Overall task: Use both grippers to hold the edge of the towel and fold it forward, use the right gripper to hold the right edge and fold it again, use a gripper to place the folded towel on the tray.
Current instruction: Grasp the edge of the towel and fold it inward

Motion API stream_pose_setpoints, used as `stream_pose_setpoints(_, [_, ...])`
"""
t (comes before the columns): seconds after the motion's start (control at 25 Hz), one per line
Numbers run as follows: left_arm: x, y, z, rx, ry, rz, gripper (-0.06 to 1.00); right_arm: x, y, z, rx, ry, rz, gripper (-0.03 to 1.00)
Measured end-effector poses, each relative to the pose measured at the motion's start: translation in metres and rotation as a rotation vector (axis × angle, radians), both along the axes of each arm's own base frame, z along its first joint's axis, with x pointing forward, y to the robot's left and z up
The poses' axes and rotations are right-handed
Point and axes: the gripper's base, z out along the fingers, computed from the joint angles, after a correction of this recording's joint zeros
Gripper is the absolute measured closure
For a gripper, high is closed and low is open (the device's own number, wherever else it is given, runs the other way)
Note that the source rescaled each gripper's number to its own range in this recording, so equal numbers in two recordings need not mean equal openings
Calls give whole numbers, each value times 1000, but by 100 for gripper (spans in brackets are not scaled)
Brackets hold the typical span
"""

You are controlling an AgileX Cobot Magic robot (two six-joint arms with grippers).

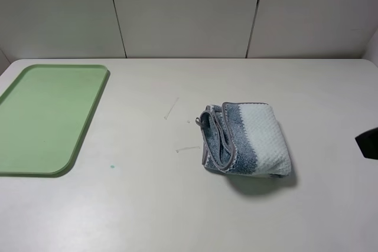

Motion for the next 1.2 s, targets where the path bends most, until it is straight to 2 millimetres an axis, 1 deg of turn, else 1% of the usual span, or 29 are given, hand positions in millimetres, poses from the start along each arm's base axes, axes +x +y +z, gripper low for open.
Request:
stream_pose_setpoints(0.12, [0,0,0,0,0,0,-1,-12,-11,-10,10,-20,-16,-3])
stream_pose_setpoints(0.24, [0,0,0,0,0,0,-1,-20,-23,-19,42,-71,-102,-3])
stream_pose_setpoints(0.44, [0,0,0,0,0,0,-1,-32,-41,-32,119,-234,-283,-3])
stream_pose_setpoints(0.64, [0,0,0,0,0,0,-1,-45,-53,-46,165,-411,-442,-3])
stream_pose_setpoints(0.84, [0,0,0,0,0,0,-1,-69,-59,-42,179,-606,-548,-3])
stream_pose_setpoints(0.96, [0,0,0,0,0,0,-1,-82,-59,-41,180,-683,-583,-3])
stream_pose_setpoints(1.2, [0,0,0,0,0,0,-1,-84,-59,-43,153,-684,-573,-3])
